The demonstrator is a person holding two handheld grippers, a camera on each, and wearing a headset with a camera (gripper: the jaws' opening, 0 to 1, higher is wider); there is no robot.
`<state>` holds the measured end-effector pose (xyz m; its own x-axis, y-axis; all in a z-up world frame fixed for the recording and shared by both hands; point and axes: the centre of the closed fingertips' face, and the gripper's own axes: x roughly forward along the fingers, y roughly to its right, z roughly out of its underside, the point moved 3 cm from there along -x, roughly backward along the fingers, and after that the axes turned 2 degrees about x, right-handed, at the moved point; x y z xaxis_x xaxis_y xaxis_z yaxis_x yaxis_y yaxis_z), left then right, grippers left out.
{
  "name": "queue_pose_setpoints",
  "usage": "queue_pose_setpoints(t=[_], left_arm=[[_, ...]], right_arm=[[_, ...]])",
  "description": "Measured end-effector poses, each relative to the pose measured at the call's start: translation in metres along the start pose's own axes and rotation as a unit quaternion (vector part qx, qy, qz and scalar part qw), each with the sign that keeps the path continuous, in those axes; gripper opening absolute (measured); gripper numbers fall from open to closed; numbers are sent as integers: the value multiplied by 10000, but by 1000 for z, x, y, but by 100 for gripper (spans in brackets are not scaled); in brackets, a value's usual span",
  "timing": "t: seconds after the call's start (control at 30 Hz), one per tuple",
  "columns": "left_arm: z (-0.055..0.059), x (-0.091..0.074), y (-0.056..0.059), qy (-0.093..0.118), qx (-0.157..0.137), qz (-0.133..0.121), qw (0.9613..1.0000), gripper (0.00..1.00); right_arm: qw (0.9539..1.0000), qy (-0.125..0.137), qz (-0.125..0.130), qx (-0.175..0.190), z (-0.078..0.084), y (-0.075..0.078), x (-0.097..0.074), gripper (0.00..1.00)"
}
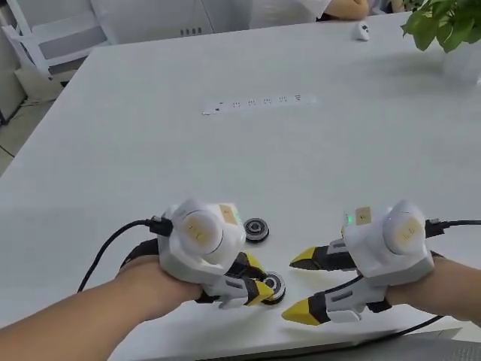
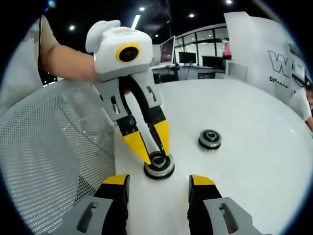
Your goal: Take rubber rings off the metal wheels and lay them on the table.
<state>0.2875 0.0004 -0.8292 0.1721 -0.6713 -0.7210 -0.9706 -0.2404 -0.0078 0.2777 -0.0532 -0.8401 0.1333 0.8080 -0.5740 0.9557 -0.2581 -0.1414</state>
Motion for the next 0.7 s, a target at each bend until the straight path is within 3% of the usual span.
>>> queue_pose_setpoints(t=[0.1, 0.5, 0.7], left_arm=[[0, 0, 1, 28, 172, -20, 9998, 14], [2, -1, 0, 273, 85, -48, 9996, 13], [2, -1, 1, 285, 77, -57, 9995, 13]], right_arm=[[10000, 37, 10, 4, -2, 1, 0, 45], [10000, 47, -31, -23, -5, -1, 5, 42], [10000, 79, -27, 29, -5, 1, 7, 37]])
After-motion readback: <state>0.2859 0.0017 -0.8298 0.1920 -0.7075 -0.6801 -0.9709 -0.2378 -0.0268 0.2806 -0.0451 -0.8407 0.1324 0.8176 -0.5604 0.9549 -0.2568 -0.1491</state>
